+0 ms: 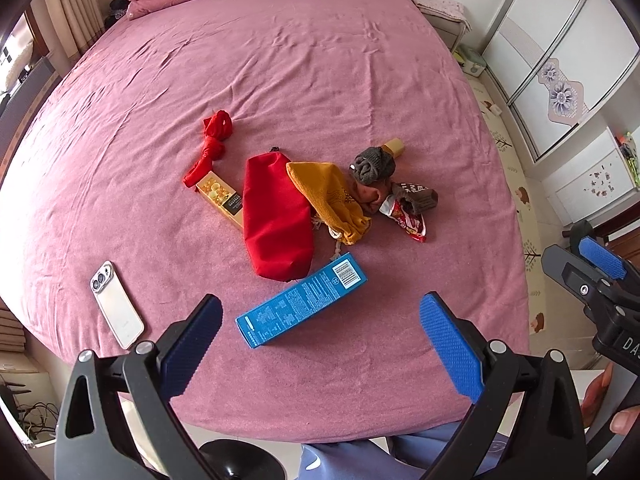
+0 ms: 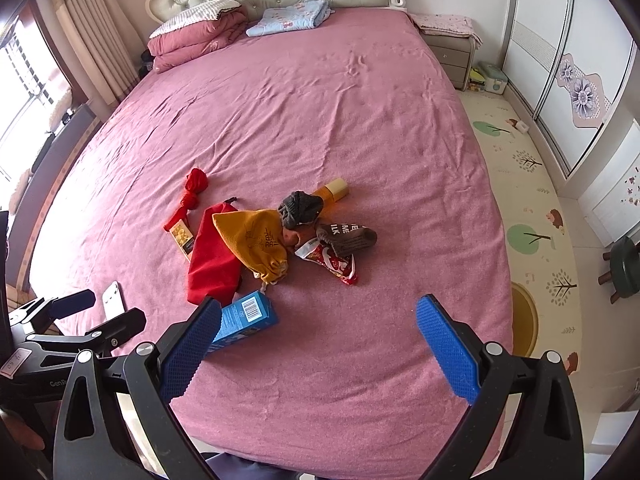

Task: Collect trash
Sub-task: 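Move the left tool toward the blue box on the bed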

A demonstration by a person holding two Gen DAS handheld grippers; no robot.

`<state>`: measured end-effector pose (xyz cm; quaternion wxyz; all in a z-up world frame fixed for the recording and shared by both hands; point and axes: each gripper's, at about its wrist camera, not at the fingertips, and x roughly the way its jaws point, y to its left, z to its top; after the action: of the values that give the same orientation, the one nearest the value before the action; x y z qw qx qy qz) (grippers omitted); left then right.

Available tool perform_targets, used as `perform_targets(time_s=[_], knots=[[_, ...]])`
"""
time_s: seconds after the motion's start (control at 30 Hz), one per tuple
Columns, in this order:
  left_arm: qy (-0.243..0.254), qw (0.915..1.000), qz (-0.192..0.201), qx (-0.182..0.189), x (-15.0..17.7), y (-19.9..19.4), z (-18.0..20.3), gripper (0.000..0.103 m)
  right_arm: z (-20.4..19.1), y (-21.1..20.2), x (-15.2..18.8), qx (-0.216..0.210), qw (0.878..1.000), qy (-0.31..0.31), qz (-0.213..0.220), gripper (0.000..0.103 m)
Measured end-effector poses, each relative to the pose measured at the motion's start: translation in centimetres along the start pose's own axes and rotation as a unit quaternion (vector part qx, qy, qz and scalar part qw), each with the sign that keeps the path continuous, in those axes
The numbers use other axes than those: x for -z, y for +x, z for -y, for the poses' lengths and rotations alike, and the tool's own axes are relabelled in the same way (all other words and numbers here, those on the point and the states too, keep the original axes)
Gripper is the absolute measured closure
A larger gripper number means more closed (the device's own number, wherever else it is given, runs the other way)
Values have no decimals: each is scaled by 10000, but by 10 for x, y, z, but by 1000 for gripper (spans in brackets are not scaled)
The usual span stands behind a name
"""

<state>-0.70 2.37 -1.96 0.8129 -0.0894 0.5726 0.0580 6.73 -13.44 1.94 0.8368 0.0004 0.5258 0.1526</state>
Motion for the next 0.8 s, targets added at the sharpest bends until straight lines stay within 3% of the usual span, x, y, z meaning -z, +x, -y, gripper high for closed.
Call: perform_targets(time_s=[0.5,0.8], knots=[[224,9997,4,101,-2,0,4,4,-4,8,2,-110,9994,-57,-327,9],[186,9991,-256,271,0,7,-4,4,-4,9,3,-200,9989,-59,-430,9]])
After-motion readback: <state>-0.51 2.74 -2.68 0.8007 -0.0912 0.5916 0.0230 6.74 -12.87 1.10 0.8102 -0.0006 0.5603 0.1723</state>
